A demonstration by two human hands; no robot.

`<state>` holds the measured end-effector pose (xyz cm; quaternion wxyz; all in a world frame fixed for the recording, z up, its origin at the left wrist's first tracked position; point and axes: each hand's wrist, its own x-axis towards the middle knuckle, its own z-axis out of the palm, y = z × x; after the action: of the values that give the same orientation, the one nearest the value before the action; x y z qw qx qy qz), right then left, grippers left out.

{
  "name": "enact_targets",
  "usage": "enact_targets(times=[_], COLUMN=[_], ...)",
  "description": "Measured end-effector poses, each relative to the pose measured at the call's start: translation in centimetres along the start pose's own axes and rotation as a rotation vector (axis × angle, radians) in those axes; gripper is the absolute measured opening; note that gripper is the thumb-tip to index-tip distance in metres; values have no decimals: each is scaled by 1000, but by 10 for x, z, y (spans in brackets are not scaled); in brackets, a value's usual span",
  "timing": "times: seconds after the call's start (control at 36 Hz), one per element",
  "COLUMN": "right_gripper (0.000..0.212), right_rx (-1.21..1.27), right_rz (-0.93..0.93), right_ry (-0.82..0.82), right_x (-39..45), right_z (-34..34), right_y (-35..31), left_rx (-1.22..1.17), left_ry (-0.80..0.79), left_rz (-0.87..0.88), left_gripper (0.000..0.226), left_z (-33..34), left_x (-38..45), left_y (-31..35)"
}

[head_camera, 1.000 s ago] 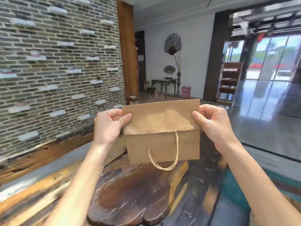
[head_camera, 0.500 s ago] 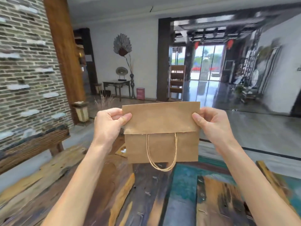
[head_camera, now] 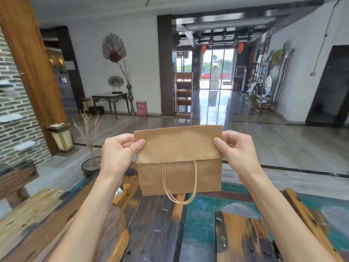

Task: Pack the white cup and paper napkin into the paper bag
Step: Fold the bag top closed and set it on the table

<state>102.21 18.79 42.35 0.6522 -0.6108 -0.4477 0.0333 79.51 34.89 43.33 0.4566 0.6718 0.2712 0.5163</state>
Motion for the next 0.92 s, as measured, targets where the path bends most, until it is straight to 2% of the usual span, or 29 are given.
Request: enact_targets(times=[0.33,0.56,0.67,0.83,0.92], right_gripper=[17,17,14,11,11], right_rx=[-102,-113,-91,-77,-63], right_rz=[44,91,75,48,33], right_ry=[-18,-59,-73,-121,-196], right_x=[153,236,273,339,377], right_z=[34,53,57,70,83], right_y=[109,168,188,230,253], left_rx=[0,18,34,92,115], left_ry=[-18,-40,-23,40,69], left_rz=[17,-29,-36,-23,-18], left_gripper=[8,14,6,24,13], left_z=[71,105,118,141,149], left_x=[159,234,265,317,343], left_y=[-93,-144,-158,-185,-202])
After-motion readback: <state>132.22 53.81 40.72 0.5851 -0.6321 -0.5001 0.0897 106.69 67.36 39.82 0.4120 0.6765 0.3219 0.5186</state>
